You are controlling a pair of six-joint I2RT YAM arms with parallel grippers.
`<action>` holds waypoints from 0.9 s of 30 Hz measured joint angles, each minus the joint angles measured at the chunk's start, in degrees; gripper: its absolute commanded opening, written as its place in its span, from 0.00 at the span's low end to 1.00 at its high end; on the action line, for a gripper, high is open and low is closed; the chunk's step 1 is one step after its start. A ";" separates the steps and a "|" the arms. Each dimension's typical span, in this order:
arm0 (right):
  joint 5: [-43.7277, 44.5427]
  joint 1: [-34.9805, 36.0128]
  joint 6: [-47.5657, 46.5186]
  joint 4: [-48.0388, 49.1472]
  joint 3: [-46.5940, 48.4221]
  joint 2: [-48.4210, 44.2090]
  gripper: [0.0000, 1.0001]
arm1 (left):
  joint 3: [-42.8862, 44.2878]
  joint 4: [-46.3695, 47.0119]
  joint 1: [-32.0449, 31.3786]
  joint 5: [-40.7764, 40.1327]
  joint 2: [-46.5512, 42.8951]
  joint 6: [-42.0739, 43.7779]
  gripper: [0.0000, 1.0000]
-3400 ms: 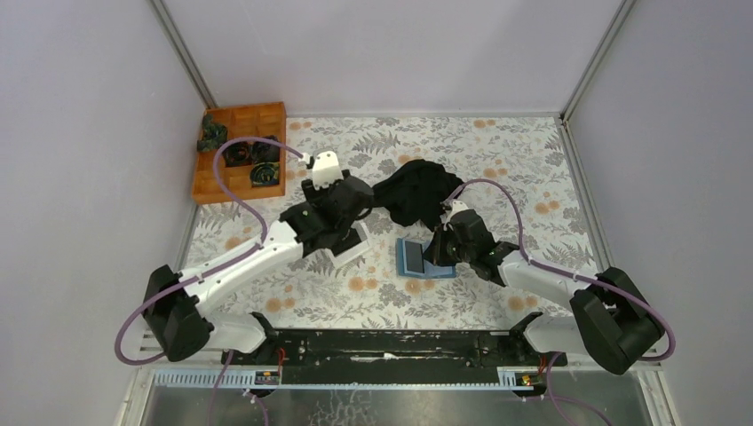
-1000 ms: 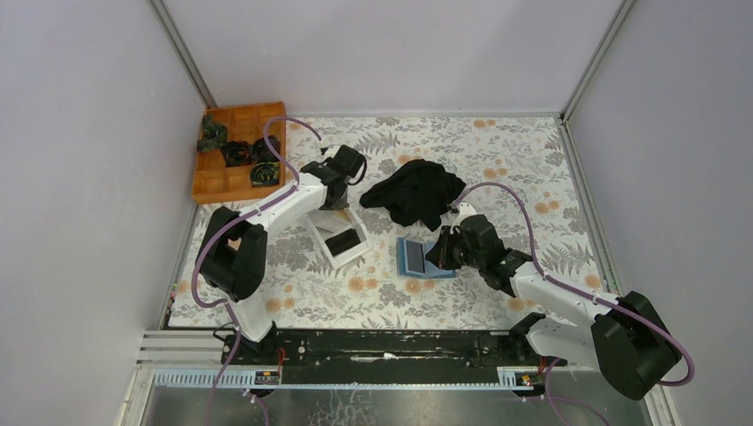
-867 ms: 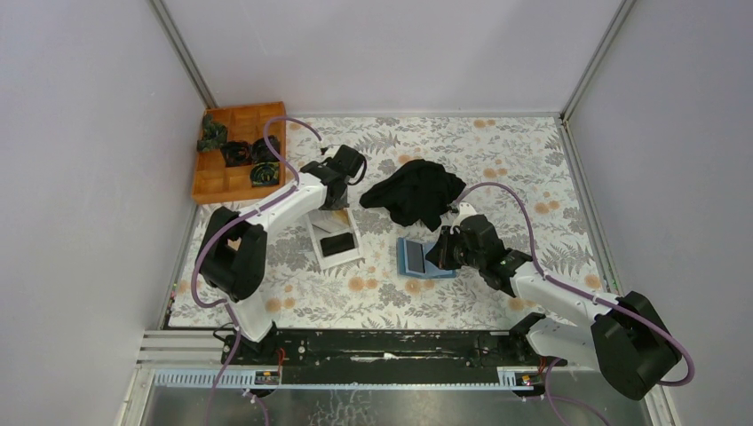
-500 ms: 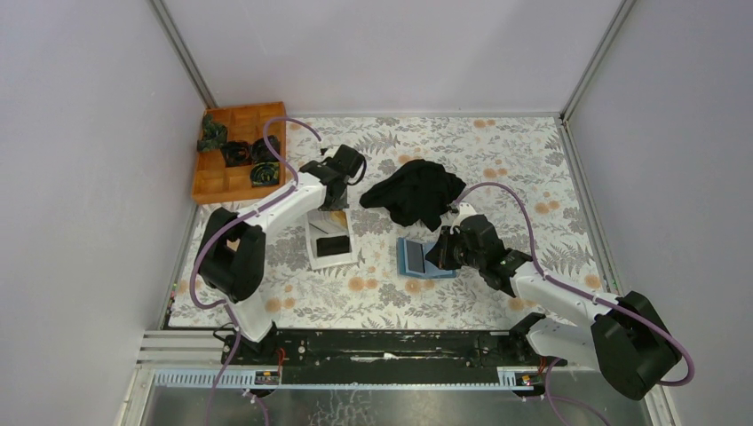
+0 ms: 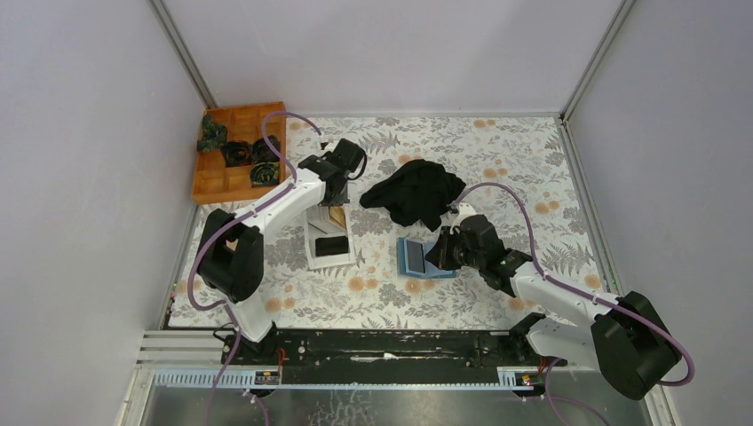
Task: Put the credit cards into the card holder
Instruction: Pick up the credit card from the storage box.
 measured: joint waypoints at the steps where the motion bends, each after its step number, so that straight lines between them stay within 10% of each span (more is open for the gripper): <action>1: 0.00 0.00 0.00 0.00 0.00 0.00 0.07 | 0.15 -0.04 0.00 0.00 -0.02 0.04 0.08; 16: 0.02 0.00 0.00 0.00 0.00 0.00 0.07 | 0.24 -0.61 0.13 0.02 -0.07 0.55 0.15; 27: 0.02 0.00 0.00 0.00 0.00 0.00 0.07 | 0.24 -0.63 0.70 0.55 -0.15 0.81 0.00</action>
